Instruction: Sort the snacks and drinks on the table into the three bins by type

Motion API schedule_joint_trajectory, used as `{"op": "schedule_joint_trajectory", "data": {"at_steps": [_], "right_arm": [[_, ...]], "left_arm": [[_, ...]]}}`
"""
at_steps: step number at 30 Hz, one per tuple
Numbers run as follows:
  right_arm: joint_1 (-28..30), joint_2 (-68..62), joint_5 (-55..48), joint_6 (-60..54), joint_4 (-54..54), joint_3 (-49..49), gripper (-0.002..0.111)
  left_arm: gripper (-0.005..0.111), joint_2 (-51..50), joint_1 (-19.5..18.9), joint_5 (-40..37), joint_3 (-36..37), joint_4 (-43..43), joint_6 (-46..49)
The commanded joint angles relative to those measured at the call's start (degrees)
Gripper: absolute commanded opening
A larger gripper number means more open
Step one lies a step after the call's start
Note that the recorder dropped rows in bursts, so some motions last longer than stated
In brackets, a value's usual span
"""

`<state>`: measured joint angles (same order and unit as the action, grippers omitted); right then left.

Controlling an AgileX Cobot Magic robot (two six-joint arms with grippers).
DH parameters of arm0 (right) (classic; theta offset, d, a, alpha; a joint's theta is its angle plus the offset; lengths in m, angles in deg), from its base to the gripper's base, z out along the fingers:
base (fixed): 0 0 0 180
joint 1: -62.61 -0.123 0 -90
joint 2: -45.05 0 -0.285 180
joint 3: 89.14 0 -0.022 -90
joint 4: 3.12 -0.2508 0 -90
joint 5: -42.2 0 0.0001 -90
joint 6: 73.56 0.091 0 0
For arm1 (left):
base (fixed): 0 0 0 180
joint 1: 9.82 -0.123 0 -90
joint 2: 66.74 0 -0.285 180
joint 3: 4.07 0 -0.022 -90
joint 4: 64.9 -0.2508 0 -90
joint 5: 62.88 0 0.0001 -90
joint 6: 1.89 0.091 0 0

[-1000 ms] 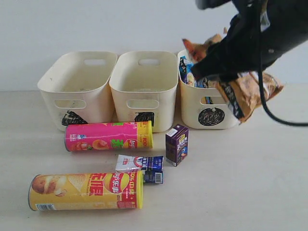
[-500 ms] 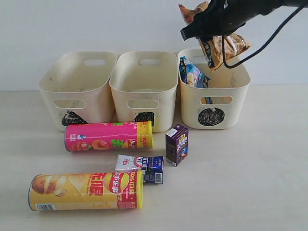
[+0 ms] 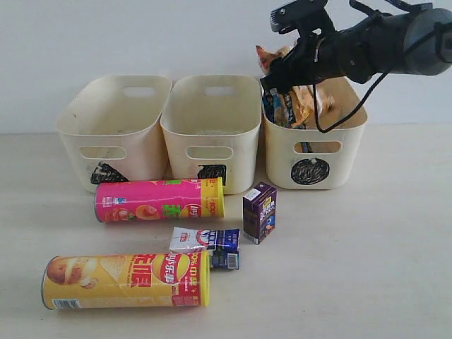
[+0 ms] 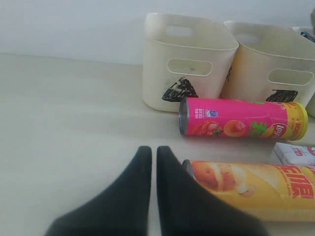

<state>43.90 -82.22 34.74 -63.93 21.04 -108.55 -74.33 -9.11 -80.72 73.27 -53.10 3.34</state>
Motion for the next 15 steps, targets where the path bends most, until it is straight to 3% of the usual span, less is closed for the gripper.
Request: {"op": "schedule_joint_trajectory", "data": {"at_steps": [1, 4, 7, 10, 11, 15], "right_arm": [[0.44, 0.87, 1.57, -0.34, 0.60, -0.70, 0.081], [0.44, 2.28, 0.48, -0.34, 0.60, -0.70, 0.079], [0.44, 4.32, -3.66, 0.69, 0.43, -0.70, 0.062], [0.44, 6.50, -10.96, 3.50, 0.20, -0.70, 0.022], [0.44, 7.18, -14.24, 4.33, 0.20, -0.70, 0.000], [0.44, 9.20, -26.63, 6.13, -1.96, -0.11, 0.002]], "left_arm": [[0.004, -0.19, -0.13, 0.30, -0.12, 0.48, -0.53], [0.004, -0.19, -0.13, 0.30, -0.12, 0.48, -0.53], [0.004, -0.19, -0.13, 0.30, -0.12, 0.48, -0.53], [0.004, -0.19, -0.13, 0.30, -0.12, 0.48, -0.53], [0.004, -0.19, -0.13, 0.30, -0.12, 0.48, -0.53], [0.004, -0.19, -0.13, 0.30, -0.12, 0.48, -0.53]]}}
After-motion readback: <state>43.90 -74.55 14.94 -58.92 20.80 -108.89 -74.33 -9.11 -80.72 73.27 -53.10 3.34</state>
